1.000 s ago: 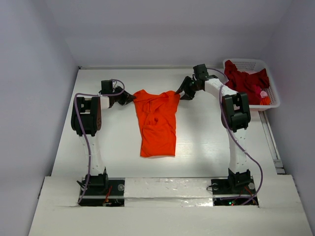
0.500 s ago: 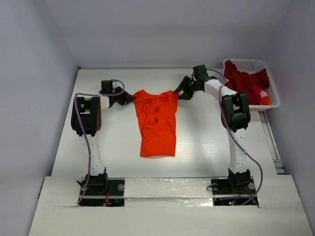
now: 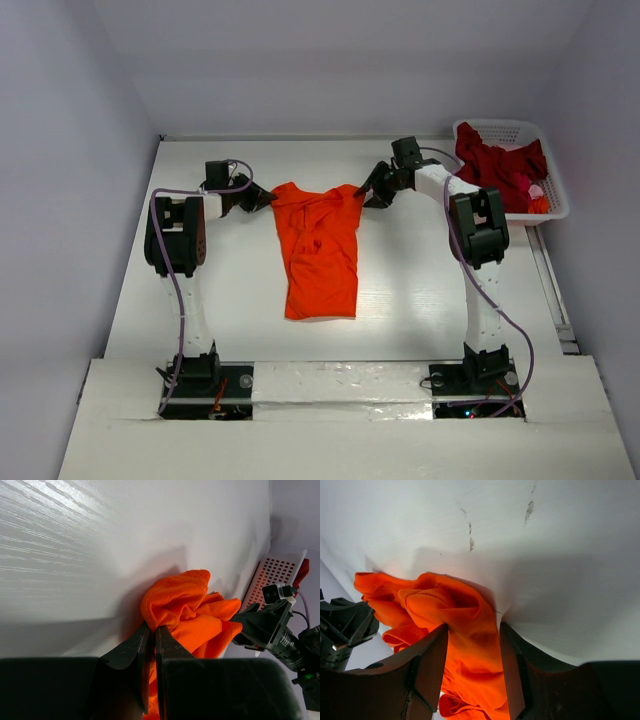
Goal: Fold and stack the t-shirts
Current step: Grab one side of the 2/3 rectangular tshirt with both arms
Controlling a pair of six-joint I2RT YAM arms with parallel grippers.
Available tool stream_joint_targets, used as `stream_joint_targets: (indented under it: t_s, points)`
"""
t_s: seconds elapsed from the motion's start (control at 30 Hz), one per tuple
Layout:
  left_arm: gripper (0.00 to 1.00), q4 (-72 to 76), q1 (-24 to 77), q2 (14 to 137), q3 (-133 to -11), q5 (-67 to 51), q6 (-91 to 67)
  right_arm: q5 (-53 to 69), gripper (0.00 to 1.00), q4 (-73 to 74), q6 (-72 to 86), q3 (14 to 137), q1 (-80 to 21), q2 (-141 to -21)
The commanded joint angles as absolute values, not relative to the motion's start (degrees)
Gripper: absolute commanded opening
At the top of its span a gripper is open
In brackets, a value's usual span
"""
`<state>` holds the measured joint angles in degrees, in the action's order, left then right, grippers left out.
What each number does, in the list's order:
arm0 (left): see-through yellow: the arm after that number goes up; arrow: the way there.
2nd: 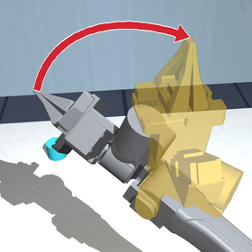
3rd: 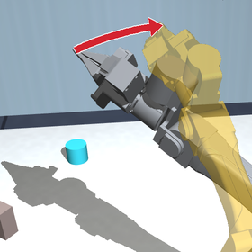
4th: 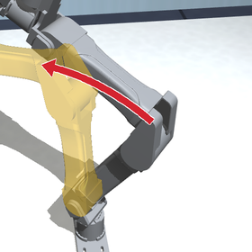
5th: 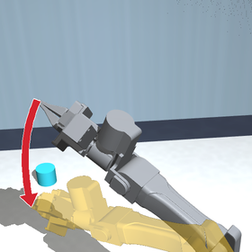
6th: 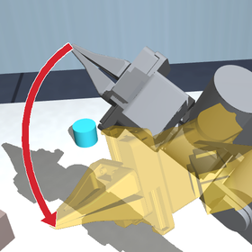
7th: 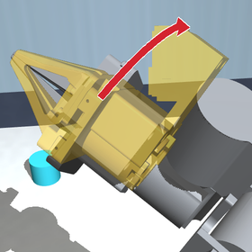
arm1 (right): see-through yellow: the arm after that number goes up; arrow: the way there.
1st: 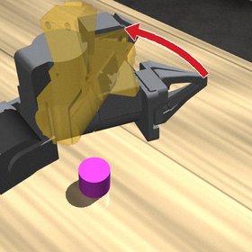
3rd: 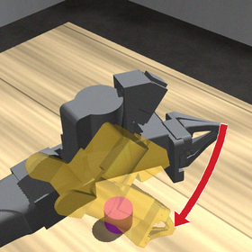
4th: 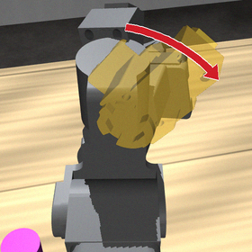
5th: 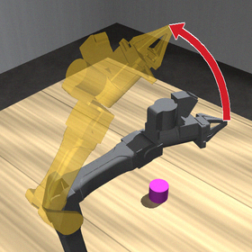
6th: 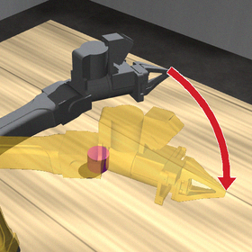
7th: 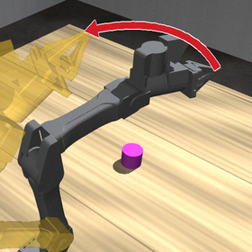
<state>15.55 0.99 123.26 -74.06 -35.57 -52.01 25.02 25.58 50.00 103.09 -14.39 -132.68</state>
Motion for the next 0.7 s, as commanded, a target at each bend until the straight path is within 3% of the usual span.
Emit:
stream_joint_targets:
  t_s: [0.0, 0.3, 0.47, 0.67]
  points:
    - [0.02, 15.7, 0.9, 119.1, -76.1, -36.7, -52.1, 21.1, 0.52, 27.2, 50.5, 102.7, -14.9, -129.5]
    - [0.02, 15.6, 0.9, 118.7, -75.9, -36.9, -52.2, 22.0, 0.51, 27.9, 50.2, 105.1, -14.9, -131.1]
    - [0.02, 15.6, 0.9, 118.6, -75.8, -37.0, -52.1, 22.1, 0.42, 28.2, 50.1, 106.2, -14.9, -131.7]
    - [0.02, 15.5, 0.9, 118.4, -75.7, -37.1, -52.2, 22.3, 0.38, 28.7, 49.9, 107.8, -14.9, -132.5]
